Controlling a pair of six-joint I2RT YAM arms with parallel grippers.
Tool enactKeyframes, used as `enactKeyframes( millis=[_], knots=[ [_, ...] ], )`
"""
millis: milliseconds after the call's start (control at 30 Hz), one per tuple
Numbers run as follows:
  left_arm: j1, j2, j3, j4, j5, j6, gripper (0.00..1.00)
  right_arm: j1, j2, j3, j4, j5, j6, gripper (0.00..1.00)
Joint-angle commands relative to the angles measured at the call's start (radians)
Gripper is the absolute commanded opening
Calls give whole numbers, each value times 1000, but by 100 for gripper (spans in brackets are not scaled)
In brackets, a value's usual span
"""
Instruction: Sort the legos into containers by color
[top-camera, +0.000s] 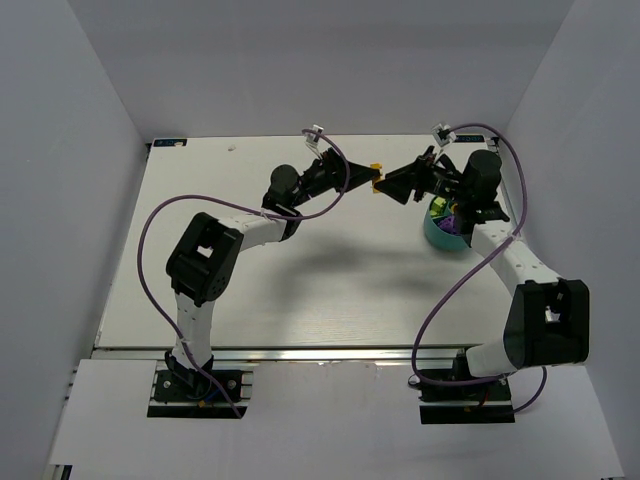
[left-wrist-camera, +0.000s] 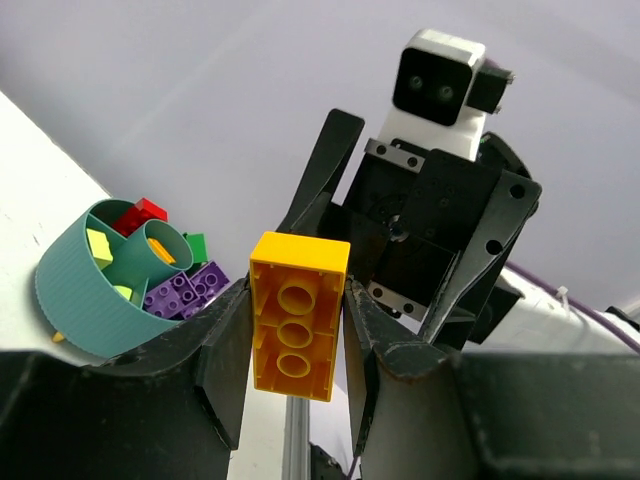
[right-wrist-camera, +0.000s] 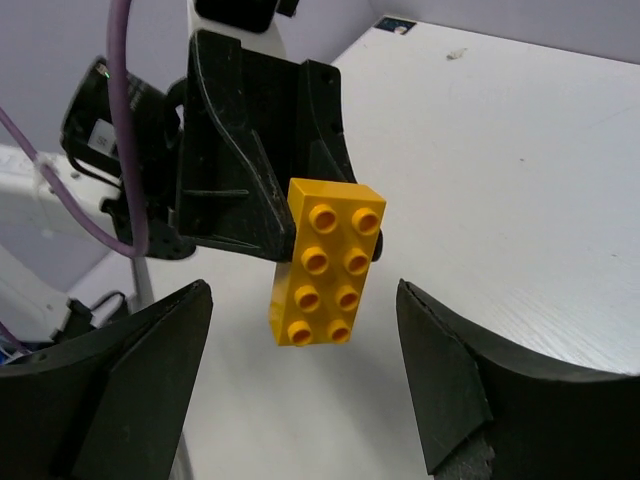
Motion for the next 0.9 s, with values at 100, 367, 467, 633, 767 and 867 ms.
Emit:
enactKeyframes(
  millis=[100, 367, 467, 633, 767, 867],
  knots=[
    [-10, -34, 56, -38, 26, 91, 0, -115, -48, 129, -245, -28, -264, 78],
    [-22, 14, 81, 44, 33, 54, 0, -136, -23, 110, -207, -214, -169, 74],
    [-22, 13, 80, 48, 36, 56, 0, -100, -11, 109, -193, -223, -157, 76],
    [-27, 9, 66, 54, 32, 59, 0, -73, 35, 147, -183, -230, -140, 76],
    [-30, 0, 60, 53, 33, 62, 0, -50, 69, 173, -187, -220, -143, 73],
    [-32, 0, 58, 53, 36, 63, 0, -45, 86, 190, -181, -220, -143, 67]
  ],
)
